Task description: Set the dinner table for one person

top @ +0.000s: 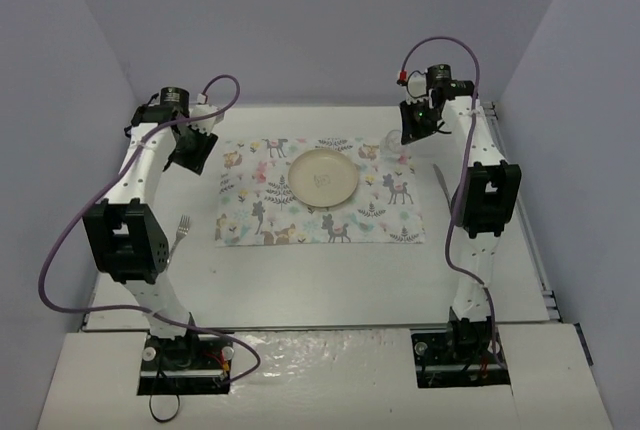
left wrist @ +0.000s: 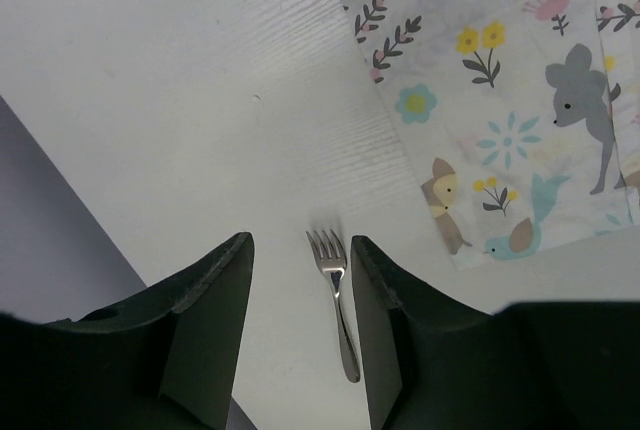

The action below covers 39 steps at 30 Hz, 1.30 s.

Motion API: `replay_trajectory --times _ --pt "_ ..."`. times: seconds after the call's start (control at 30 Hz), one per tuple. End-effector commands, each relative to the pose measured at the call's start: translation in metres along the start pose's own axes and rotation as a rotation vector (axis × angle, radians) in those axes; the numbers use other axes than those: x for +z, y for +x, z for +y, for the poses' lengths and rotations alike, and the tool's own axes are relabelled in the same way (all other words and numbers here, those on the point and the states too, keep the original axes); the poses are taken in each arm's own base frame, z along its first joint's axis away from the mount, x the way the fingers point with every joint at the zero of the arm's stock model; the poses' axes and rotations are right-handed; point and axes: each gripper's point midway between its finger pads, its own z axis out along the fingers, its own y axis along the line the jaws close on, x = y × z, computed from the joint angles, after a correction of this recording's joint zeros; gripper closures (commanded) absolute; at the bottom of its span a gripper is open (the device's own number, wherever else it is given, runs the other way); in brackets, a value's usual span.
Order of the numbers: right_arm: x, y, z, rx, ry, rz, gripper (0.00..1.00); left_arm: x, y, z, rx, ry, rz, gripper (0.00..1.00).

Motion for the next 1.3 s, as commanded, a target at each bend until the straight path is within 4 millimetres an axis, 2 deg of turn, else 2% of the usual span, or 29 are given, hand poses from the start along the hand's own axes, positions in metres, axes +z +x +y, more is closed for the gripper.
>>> replay_trajectory --times 0.0,0.17,0.33,0.7,1.13,1.2,1.27 --pt "0.011 -0.008 0.008 0.015 -0.071 -0.005 1.0 -0.047 0.012 0.003 0.022 -0.08 -0.021 0.59" --pt "0.026 -0.007 -0.001 0.014 -0.046 0.009 1.0 -0.055 0.023 -0.007 0.027 -0.049 -0.018 0.59" --pt "0.024 -0.014 -0.007 0.008 -0.012 -0.007 1.0 -0.06 0.028 -0.009 0.035 -0.048 -0.013 0.59" --pt "0.02 -0.012 -0.02 0.017 0.088 0.001 1.0 -0.046 0.023 -0.011 0.024 -0.018 -0.013 0.59" --pt "0.044 0.003 -0.018 0.012 0.123 0.065 1.0 -0.043 0.021 -0.012 0.027 -0.006 -0.015 0.59" --pt "0.048 0.003 -0.016 0.004 0.13 0.072 0.95 -0.042 0.021 -0.011 0.03 -0.007 -0.011 0.58" --pt "0.05 0.003 -0.014 -0.007 0.139 0.075 0.82 -0.039 0.022 -0.01 0.028 -0.009 0.0 0.58"
